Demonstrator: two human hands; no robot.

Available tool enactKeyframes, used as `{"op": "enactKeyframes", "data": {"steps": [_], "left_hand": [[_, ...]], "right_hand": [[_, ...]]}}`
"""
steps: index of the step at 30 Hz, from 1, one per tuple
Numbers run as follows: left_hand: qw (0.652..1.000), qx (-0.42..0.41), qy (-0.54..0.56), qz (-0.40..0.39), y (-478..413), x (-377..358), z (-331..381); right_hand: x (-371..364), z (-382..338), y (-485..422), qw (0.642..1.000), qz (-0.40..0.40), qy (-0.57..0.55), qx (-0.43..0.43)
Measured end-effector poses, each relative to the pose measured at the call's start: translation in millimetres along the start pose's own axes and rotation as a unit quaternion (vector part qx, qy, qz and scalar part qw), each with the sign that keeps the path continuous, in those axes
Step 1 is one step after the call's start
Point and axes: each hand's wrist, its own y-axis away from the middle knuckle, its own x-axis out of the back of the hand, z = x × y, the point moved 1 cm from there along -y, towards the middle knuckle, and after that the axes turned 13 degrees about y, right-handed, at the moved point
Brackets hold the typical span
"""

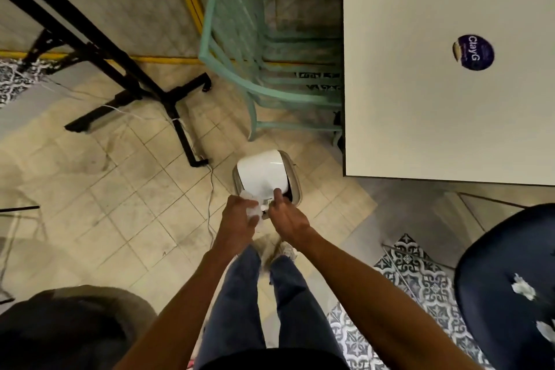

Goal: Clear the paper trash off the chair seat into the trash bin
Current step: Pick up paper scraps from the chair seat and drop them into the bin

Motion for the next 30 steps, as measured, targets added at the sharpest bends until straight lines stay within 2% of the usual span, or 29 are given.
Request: {"op": "enactKeyframes", "data": {"steps": [4, 7, 12, 14, 19, 22, 25, 27, 30], "left_hand": [[1.000, -0.024, 0.009, -0.017, -14.7, -1.5, -7.4], [0.999, -0.044, 0.000, -0.015, -26.8, -3.1, -13.7], [0.995, -0.058, -0.075, -0.029, -36.6, -5.5, -19.1], [0.994, -0.061, -0.087, -0.037, -39.9, -11.1, -19.6], [0.992, -0.054, -0.105, -0.039, -51.3, -39.5, -8.1], [0.991, -0.072, -0.108, -0.035, -58.7, -56.6, -4.2], [0.988, -0.081, -0.128, -0.037, -67.2, -73.7, -3.0], [0.987, -0.068, -0.141, -0.040, -75.9, -86.6, -7.6], [0.984, -0.034, -0.160, -0.071, -102.8, -112.2, -34.6]], "right_hand": [[-22.3, 8.4, -22.8, 0.997, -0.049, 0.048, -0.022], [-37.9, 9.7, -42.7, 0.996, -0.057, 0.034, -0.053], [-91.4, 12.1, -59.9, 0.996, -0.079, 0.034, -0.039], [-84.4, 11.2, -53.3, 0.994, -0.087, 0.014, -0.061], [-62.9, 22.2, -16.4, 0.997, 0.010, -0.024, -0.069], [-34.2, 33.1, 13.6, 0.986, 0.098, -0.059, -0.124], [-20.6, 49.8, 23.0, 0.958, 0.176, -0.121, -0.194], [-14.1, 57.4, 19.2, 0.946, 0.185, -0.172, -0.203], [-15.1, 63.4, 10.3, 0.950, 0.178, -0.203, -0.158]]}}
